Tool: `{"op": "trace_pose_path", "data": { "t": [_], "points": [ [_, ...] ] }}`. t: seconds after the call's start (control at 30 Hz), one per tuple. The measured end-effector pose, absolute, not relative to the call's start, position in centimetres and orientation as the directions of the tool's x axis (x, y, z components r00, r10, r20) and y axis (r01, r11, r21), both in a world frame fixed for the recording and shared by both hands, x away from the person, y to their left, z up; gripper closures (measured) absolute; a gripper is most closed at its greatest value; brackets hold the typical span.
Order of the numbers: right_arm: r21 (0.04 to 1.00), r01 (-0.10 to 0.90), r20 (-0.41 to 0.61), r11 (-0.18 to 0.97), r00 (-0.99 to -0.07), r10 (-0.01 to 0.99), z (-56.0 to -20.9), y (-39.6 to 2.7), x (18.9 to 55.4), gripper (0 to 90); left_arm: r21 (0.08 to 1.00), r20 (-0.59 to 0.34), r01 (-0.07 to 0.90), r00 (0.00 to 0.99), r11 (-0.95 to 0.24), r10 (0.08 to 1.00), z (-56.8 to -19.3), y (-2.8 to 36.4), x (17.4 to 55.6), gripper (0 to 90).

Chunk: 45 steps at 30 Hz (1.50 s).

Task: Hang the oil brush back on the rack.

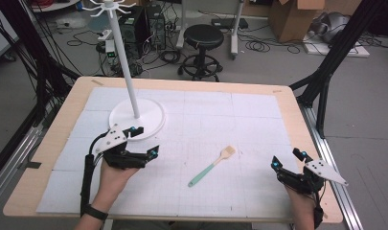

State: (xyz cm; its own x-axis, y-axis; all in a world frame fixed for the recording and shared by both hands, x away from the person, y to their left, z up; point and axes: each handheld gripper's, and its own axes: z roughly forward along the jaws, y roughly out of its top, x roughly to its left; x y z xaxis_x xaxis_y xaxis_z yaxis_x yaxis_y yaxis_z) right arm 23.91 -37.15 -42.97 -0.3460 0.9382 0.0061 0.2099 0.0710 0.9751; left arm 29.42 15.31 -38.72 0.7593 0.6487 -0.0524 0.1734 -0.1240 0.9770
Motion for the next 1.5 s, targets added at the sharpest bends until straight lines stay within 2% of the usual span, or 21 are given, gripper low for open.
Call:
{"op": "trace_pose_path", "data": {
  "t": [0.3, 0.93, 1.1, 1.5],
  "points": [
    [0.974, 0.214, 0.011, 0.067, -0.345, 0.939, -42.9, -37.2, 24.0, 15.6, 0.972, -0.048, 0.180, 0.782, -0.152, 0.622, -38.7, 11.8, 29.7, 13.1],
    [0.976, 0.205, 0.007, 0.070, -0.352, 0.936, -42.9, -36.7, 24.4, 15.6, 0.925, -0.066, 0.249, 0.847, -0.285, 0.527, -40.8, 4.4, 29.5, 22.9],
    [0.977, 0.202, 0.001, 0.074, -0.349, 0.937, -42.8, -36.8, 24.3, 15.6, 0.909, -0.077, 0.271, 0.855, -0.317, 0.512, -41.3, 3.4, 29.5, 32.8],
    [0.977, 0.201, 0.001, 0.074, -0.346, 0.938, -42.9, -37.0, 24.3, 15.6, 0.847, -0.058, 0.323, 0.846, -0.422, 0.530, -42.8, 1.2, 29.1, 47.1]
  ]
}}
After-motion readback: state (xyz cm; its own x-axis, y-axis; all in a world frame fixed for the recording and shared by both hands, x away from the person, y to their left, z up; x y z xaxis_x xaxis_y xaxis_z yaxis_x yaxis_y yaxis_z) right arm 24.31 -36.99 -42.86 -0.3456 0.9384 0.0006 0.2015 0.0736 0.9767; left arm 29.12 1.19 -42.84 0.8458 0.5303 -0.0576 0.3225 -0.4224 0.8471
